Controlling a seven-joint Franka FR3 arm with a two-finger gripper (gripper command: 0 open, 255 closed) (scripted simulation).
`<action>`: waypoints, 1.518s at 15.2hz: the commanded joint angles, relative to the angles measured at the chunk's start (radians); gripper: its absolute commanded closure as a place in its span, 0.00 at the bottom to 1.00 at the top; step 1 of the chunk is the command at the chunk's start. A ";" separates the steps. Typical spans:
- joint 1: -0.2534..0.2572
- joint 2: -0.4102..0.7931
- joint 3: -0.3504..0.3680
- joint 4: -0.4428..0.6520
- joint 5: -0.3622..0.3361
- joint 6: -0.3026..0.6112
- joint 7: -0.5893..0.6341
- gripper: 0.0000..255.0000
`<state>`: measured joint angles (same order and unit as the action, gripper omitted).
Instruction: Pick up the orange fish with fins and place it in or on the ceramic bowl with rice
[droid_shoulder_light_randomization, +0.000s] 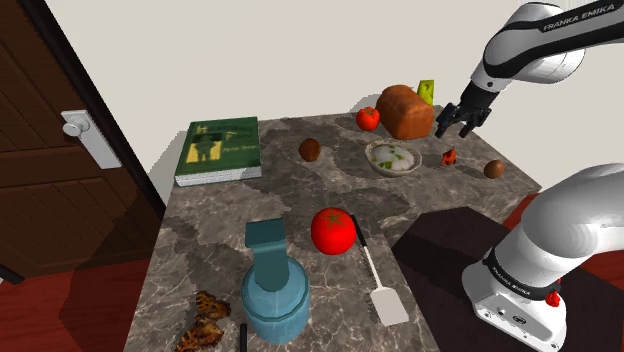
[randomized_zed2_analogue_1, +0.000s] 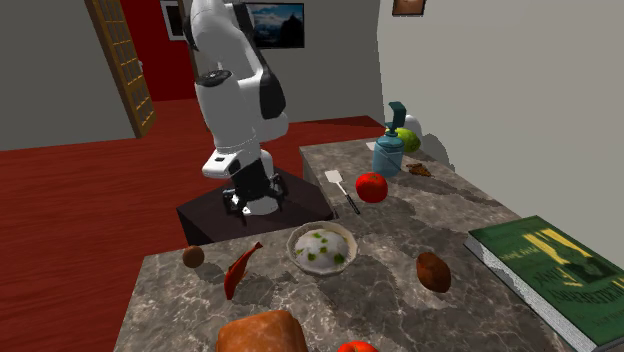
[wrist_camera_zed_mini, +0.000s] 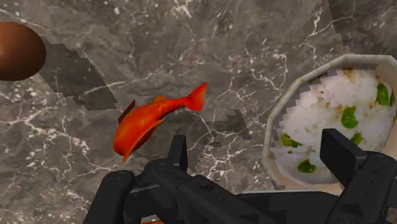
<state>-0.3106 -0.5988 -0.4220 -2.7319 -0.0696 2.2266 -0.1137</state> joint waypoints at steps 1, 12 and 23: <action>-0.013 0.045 -0.047 -0.006 0.005 0.060 -0.028 0.00; 0.055 0.307 -0.277 0.001 0.162 0.324 -0.225 0.00; 0.107 0.368 -0.309 -0.006 0.235 0.382 -0.276 0.00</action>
<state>-0.2032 -0.2311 -0.7307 -2.7377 0.1649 2.6084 -0.3900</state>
